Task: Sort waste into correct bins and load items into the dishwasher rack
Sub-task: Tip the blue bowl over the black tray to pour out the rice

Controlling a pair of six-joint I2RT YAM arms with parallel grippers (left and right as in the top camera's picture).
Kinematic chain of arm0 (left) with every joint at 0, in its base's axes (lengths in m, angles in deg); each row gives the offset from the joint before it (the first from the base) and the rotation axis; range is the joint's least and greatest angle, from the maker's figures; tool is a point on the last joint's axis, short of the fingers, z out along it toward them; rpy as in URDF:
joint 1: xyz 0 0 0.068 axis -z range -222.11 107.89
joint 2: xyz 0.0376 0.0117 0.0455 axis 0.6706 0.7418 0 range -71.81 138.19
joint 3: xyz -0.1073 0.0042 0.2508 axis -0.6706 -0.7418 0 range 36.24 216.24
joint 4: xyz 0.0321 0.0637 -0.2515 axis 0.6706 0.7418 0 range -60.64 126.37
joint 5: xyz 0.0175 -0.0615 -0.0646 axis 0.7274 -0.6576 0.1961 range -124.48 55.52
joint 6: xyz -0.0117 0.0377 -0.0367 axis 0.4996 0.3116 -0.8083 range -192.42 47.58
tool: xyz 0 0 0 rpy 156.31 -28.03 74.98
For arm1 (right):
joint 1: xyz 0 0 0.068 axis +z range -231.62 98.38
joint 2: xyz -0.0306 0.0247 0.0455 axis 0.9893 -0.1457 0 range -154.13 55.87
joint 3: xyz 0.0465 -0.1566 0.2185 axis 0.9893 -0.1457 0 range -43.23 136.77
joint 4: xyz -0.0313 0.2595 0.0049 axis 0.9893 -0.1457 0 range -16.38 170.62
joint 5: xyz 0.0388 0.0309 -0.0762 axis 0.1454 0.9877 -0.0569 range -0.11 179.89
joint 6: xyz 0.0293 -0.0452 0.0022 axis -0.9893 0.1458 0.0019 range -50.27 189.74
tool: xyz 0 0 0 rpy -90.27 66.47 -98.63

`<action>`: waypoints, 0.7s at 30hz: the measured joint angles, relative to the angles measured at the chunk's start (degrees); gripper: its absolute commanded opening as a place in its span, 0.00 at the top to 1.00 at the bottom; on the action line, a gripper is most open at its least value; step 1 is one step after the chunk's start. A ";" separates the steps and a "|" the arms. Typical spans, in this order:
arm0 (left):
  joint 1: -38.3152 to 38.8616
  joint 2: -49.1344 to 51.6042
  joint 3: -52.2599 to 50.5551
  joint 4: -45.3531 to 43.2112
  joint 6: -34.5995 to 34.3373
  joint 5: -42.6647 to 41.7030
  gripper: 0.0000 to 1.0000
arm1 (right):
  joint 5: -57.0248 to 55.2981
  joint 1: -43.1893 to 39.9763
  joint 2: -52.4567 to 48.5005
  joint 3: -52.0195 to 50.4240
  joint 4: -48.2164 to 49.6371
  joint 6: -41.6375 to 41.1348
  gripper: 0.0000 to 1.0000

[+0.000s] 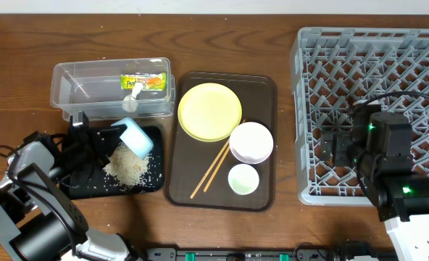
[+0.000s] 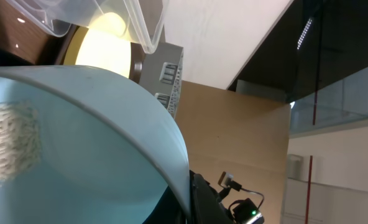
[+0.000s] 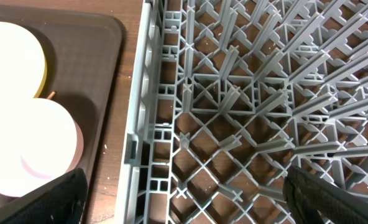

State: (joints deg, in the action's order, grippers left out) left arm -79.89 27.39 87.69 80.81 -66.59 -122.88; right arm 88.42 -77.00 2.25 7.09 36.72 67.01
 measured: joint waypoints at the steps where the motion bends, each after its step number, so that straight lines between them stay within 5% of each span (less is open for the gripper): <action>1: 0.00 0.00 0.00 -0.02 0.39 -0.02 0.94 | 0.02 0.00 0.00 0.00 0.00 -0.02 0.01; 13: 0.00 0.00 0.00 1.88 22.38 0.07 0.94 | 0.02 0.00 0.00 0.00 -0.02 -0.02 0.01; 21: 0.00 0.00 0.00 1.92 29.07 0.07 0.94 | 0.02 0.00 0.00 0.00 -0.09 -0.02 0.01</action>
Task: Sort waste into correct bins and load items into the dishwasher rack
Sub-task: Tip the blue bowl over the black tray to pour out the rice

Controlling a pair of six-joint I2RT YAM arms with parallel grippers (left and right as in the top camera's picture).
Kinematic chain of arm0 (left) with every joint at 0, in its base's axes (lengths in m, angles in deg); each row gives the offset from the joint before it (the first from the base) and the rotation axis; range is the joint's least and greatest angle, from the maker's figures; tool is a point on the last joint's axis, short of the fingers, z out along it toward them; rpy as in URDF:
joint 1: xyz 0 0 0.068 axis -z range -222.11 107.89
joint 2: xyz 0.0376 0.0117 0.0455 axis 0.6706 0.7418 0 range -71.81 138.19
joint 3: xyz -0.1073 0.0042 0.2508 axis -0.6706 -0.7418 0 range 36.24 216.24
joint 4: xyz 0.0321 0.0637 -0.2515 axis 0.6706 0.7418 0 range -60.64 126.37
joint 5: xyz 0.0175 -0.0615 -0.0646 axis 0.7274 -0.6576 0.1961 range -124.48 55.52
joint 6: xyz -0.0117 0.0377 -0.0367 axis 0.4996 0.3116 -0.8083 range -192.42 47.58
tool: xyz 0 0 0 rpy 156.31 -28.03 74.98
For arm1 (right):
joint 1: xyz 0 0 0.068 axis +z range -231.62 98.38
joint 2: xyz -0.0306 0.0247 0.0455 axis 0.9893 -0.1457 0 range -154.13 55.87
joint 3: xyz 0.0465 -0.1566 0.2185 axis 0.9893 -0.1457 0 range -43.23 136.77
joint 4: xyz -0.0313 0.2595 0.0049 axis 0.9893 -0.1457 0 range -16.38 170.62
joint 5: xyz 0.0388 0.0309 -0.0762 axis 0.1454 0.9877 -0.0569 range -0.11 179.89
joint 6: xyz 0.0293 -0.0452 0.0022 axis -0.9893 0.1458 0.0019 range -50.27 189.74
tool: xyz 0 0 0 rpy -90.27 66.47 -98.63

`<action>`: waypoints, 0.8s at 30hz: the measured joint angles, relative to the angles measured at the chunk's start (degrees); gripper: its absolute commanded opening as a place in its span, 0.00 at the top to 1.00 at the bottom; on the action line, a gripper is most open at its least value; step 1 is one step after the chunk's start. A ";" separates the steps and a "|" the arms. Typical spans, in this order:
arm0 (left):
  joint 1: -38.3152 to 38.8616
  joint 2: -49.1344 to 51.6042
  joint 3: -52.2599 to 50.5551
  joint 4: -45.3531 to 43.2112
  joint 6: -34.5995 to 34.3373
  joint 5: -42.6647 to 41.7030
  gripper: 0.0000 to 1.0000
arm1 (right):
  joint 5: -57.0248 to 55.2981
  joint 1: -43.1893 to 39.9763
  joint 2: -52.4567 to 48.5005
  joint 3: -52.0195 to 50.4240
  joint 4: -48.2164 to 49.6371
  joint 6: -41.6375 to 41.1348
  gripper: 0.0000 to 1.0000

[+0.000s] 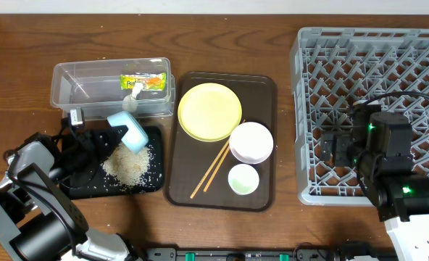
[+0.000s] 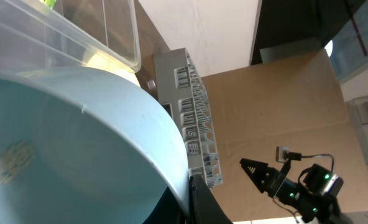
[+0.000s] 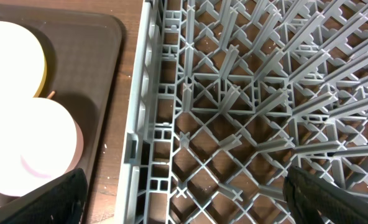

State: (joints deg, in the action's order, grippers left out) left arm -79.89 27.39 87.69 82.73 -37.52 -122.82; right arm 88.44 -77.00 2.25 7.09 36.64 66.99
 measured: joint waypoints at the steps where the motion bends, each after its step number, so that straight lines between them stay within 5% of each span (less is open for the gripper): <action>1: 0.00 0.00 0.00 0.00 0.35 0.00 0.94 | 0.00 0.00 0.00 0.00 -0.02 0.00 0.01; 6: 0.00 0.00 0.00 0.13 -1.42 -0.02 0.94 | -0.02 0.00 0.00 0.00 -0.02 0.00 0.01; 17: 0.00 0.00 0.00 0.22 -28.44 -0.04 0.94 | 0.00 0.00 0.00 0.00 -0.15 0.00 0.01; 24: 0.00 0.00 0.00 -1.57 -31.45 -0.04 0.94 | -0.02 0.00 0.00 0.00 -0.42 0.00 0.01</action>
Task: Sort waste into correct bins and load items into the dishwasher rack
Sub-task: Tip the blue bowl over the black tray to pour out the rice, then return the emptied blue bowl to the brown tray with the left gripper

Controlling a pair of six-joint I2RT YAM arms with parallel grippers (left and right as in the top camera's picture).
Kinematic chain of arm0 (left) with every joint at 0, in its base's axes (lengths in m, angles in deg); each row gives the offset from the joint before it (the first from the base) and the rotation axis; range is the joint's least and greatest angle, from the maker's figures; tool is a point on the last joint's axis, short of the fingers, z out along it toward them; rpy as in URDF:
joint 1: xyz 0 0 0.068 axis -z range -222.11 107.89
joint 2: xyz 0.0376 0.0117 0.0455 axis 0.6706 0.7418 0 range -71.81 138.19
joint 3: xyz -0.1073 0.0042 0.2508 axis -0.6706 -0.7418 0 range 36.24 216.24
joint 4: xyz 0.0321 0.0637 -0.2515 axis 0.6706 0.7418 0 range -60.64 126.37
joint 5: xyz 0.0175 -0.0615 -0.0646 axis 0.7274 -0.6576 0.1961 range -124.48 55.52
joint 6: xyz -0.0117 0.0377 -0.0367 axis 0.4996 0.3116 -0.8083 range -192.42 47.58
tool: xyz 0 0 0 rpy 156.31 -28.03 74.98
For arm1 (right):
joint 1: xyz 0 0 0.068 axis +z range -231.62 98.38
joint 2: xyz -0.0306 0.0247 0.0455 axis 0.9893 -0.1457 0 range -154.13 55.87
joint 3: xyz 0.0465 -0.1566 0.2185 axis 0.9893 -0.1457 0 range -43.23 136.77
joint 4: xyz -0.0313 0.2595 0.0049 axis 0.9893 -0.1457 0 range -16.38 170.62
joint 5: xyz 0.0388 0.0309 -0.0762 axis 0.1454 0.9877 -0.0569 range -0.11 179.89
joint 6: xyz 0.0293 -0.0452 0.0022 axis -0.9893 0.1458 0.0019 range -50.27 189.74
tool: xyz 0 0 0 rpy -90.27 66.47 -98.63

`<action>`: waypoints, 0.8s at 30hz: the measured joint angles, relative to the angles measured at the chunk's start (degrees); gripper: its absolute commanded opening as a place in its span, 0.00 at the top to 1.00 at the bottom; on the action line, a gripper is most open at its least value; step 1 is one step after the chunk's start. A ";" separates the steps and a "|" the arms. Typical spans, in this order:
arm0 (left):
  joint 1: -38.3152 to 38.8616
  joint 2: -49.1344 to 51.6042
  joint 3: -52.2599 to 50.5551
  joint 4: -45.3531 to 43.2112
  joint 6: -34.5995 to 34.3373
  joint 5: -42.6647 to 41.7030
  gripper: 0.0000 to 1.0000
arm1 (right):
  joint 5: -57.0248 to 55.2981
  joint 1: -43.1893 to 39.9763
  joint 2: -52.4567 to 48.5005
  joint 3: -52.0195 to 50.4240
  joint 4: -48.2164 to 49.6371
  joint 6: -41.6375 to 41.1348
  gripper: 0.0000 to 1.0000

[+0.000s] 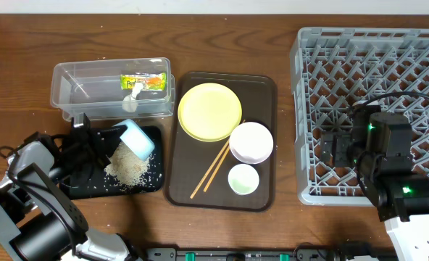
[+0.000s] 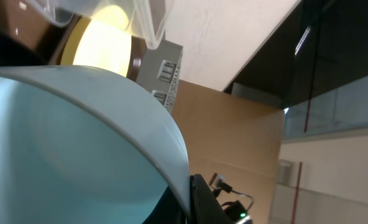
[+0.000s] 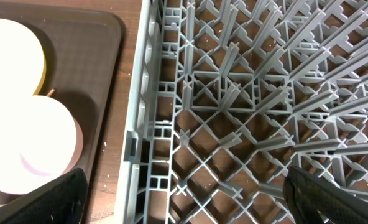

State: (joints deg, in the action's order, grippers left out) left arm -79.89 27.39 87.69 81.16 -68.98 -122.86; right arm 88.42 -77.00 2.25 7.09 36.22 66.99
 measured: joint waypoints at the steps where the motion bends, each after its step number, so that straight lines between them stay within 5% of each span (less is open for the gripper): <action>1: 0.00 0.00 0.00 -0.46 1.07 0.00 0.94 | 0.00 0.00 0.00 0.00 -0.02 0.00 0.01; 15: 3.32 -2.51 0.00 -0.59 7.45 1.03 0.94 | 0.02 0.00 0.00 0.00 -0.04 0.00 0.01; 24: 21.27 -18.23 0.76 -3.85 3.74 20.74 0.94 | 0.02 0.00 0.00 0.00 -0.13 0.00 0.01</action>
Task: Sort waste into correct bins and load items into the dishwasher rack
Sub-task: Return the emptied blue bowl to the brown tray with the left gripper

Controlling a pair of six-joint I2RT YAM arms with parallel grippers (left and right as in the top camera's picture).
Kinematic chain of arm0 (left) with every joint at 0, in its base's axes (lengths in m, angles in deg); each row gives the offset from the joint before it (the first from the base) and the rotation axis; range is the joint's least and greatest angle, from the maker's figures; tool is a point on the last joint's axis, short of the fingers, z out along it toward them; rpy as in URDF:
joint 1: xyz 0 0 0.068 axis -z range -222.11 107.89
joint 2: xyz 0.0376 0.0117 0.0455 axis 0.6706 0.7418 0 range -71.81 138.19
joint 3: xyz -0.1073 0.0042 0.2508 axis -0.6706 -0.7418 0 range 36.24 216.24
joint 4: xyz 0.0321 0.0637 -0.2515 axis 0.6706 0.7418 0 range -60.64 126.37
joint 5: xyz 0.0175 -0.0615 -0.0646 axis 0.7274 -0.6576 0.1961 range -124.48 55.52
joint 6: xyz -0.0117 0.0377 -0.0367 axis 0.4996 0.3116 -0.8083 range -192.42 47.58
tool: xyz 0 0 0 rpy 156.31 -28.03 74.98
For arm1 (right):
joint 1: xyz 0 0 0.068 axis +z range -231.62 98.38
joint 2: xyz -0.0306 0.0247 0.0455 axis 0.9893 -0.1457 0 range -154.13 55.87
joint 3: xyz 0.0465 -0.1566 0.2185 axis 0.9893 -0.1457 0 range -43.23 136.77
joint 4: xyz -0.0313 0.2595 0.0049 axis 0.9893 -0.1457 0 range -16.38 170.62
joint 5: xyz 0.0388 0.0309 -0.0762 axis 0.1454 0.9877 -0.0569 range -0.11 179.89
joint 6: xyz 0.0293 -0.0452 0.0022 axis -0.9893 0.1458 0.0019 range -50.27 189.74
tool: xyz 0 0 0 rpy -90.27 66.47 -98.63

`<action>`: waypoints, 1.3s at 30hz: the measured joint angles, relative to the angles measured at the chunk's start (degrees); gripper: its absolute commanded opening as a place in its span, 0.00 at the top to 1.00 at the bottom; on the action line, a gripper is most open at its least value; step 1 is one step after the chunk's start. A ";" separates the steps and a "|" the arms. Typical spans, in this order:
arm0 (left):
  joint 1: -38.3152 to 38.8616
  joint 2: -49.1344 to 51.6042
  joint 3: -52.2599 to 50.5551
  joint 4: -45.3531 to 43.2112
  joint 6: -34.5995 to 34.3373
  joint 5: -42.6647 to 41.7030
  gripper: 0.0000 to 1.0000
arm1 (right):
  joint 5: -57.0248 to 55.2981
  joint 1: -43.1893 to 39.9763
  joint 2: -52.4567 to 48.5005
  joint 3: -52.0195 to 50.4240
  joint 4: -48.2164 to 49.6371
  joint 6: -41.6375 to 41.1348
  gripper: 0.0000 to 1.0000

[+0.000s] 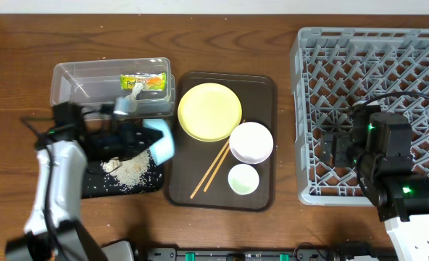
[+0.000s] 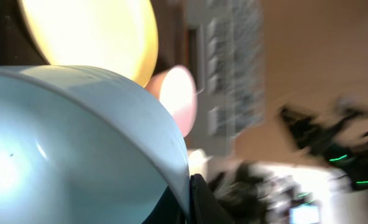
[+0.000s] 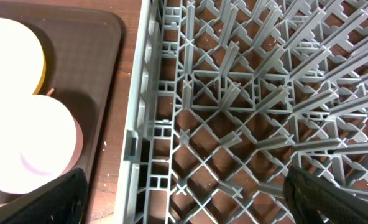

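Note:
My left gripper (image 1: 146, 135) is shut on the rim of a light blue bowl (image 1: 161, 142), held tilted over the right edge of the black tray (image 1: 91, 186). In the left wrist view the bowl (image 2: 78, 143) fills the frame and its inside looks bare. A pile of rice (image 1: 132, 169) lies on the black tray. The brown tray (image 1: 261, 87) holds a yellow plate (image 1: 209, 111), a white bowl (image 1: 251, 141), a small green cup (image 1: 243, 179) and chopsticks (image 1: 213, 170). My right gripper (image 1: 336, 148) hangs open over the grey dishwasher rack (image 1: 374, 65), its fingertips (image 3: 47, 199) wide apart.
A clear plastic bin (image 1: 91, 90) behind the black tray holds a green and orange packet (image 1: 145, 81). Loose rice grains lie scattered on the black tray. The rack's upright tines (image 3: 234, 93) stand under my right gripper. Brown wooden tabletop (image 1: 222, 29) surrounds everything.
My left arm has swung and the blue bowl has gone from above the rice pile to the right edge of the black tray, beside the brown tray. The right arm has not moved.
The blue bowl was tipped over the black tray with rice clinging inside. Then it was nearer the clear bin with only a few grains left. Then it was over the pile again, bare inside. Now it is held at the black tray's right edge.

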State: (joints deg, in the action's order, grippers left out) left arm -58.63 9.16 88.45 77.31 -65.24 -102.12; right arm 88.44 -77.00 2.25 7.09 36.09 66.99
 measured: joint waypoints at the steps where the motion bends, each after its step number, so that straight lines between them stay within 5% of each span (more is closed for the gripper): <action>1: 2.49 -1.40 0.15 -0.76 -1.05 2.95 0.94 | -0.02 0.00 0.00 0.02 0.02 0.00 0.01; 10: 29.18 -4.20 0.46 -7.13 -10.34 31.26 0.94 | -0.02 0.00 0.00 0.02 -0.02 0.00 0.01; 16: 40.33 0.85 0.46 -10.43 -14.49 43.65 0.94 | 0.00 0.00 0.00 0.04 -0.02 0.00 0.01; 21: 44.09 5.92 0.46 -13.18 -15.89 46.86 0.93 | 0.00 0.00 0.00 0.04 -0.02 0.00 0.01; 24: 44.61 7.32 0.46 -13.97 -16.17 47.58 0.72 | 0.00 0.00 0.00 0.04 -0.04 0.00 0.01; 31: 44.59 7.10 0.46 -14.03 -16.59 48.52 0.51 | -0.02 0.00 0.00 0.07 -0.02 0.00 0.01; 39: 44.59 -0.74 2.38 -12.48 -16.83 48.28 0.45 | 0.00 0.00 0.00 0.07 -0.04 0.00 0.01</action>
State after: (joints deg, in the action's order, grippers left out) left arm -14.04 8.42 90.83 64.83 -82.07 -53.84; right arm 88.44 -77.00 2.25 7.16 36.05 66.99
